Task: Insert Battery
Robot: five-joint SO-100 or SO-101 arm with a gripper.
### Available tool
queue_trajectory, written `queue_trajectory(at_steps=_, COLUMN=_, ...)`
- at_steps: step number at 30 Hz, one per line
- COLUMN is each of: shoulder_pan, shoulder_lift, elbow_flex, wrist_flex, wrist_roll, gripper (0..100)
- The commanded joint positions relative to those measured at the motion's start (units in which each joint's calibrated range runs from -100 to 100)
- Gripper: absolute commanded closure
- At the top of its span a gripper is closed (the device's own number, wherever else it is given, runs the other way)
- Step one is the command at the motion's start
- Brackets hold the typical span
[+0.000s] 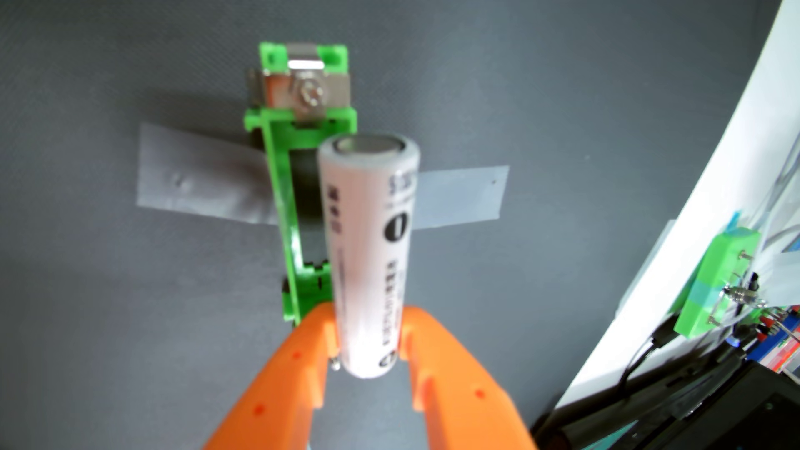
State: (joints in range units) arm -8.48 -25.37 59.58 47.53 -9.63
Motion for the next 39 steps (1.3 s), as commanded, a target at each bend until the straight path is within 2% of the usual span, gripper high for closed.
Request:
queue_trajectory(at_steps=1, shoulder_pan=0.33, shoulder_lift=-1.43, elbow_flex=-0.20, wrist_flex=0.14, wrist_roll=0.10, gripper=99)
queue_trajectory(at_steps=14, shoulder_pan=0.45, shoulder_lift=-1.43, elbow_flex=1.06, wrist_flex=0.31, wrist_roll=0.10, gripper=99)
queue_trajectory(at_steps=20, shoulder_pan=4.70, shoulder_lift=-1.43, elbow_flex=1.06, wrist_flex=0.31, wrist_roll=0.15, gripper=99)
queue_trajectory(at_steps=39, shoulder_pan=3.29, shoulder_lift=-1.51, elbow_flex=0.97, wrist_flex=0.31, wrist_roll=0.26, gripper=99)
